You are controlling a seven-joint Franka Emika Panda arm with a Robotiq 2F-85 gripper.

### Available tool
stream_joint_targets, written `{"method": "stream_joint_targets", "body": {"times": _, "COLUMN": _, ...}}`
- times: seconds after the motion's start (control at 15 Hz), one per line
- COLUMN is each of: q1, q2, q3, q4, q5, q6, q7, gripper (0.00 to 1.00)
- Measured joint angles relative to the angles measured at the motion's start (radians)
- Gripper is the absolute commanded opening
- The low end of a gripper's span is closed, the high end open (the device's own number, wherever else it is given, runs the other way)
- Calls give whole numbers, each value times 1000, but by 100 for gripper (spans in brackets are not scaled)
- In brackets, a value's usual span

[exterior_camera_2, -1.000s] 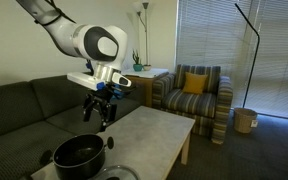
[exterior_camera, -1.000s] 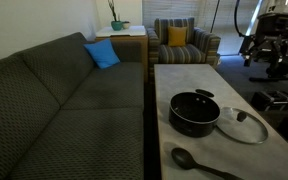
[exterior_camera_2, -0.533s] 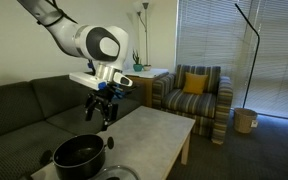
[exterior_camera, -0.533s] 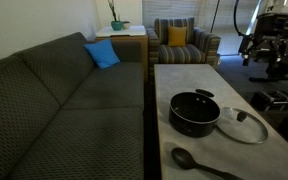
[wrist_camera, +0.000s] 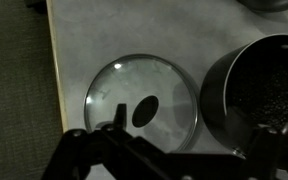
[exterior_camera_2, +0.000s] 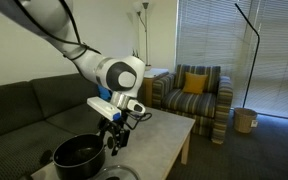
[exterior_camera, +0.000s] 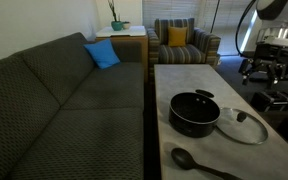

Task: Put the glass lid on top of the black pot

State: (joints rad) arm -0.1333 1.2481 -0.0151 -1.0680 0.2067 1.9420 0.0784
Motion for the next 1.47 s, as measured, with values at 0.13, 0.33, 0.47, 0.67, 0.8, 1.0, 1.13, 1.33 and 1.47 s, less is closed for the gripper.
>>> {"method": "stream_joint_targets", "body": {"times": 0.13, "q1": -22, "q2": 84, "q3": 1, "q4": 97, "q5": 8, "q6": -57, "q7": 0, "gripper": 100}}
{"method": "stream_joint_targets", "body": {"times": 0.33, "q1": -40, "q2": 198, "q3": 2, "q4": 244, "q5": 22, "q6": -119, "q7": 10, "gripper": 100}}
{"method": "stream_joint_targets", "body": {"times": 0.47, "q1": -43, "q2": 247, "q3": 3, "q4": 311, "q5": 24, "q6": -139, "q7": 18, "gripper": 100}}
{"method": "stream_joint_targets", "body": {"times": 0.67, "q1": -41, "q2": 253, "q3": 4, "q4": 330, "q5": 17, "q6": -139, "q7": 33, "gripper": 100}}
{"method": "stream_joint_targets", "body": {"times": 0.8, "q1": -20, "q2": 251, "q3": -5, "q4": 327, "q5": -15, "q6": -79, "q7": 98, "gripper": 100}}
{"method": "stream_joint_targets", "body": {"times": 1.0, "q1": 44, "q2": 252, "q3": -35, "q4": 294, "q5": -62, "q6": 45, "q7": 232, "gripper": 100}}
{"method": "stream_joint_targets", "body": {"times": 1.13, "q1": 77, "q2": 253, "q3": -46, "q4": 262, "q5": -73, "q6": 94, "q7": 304, "gripper": 100}}
{"method": "stream_joint_targets", "body": {"times": 1.33, "q1": 94, "q2": 253, "q3": -55, "q4": 223, "q5": -75, "q6": 124, "q7": 381, "gripper": 100}}
{"method": "stream_joint_targets", "body": {"times": 1.47, "q1": 88, "q2": 254, "q3": -62, "q4": 206, "q5": -75, "q6": 131, "q7": 407, "gripper": 100}}
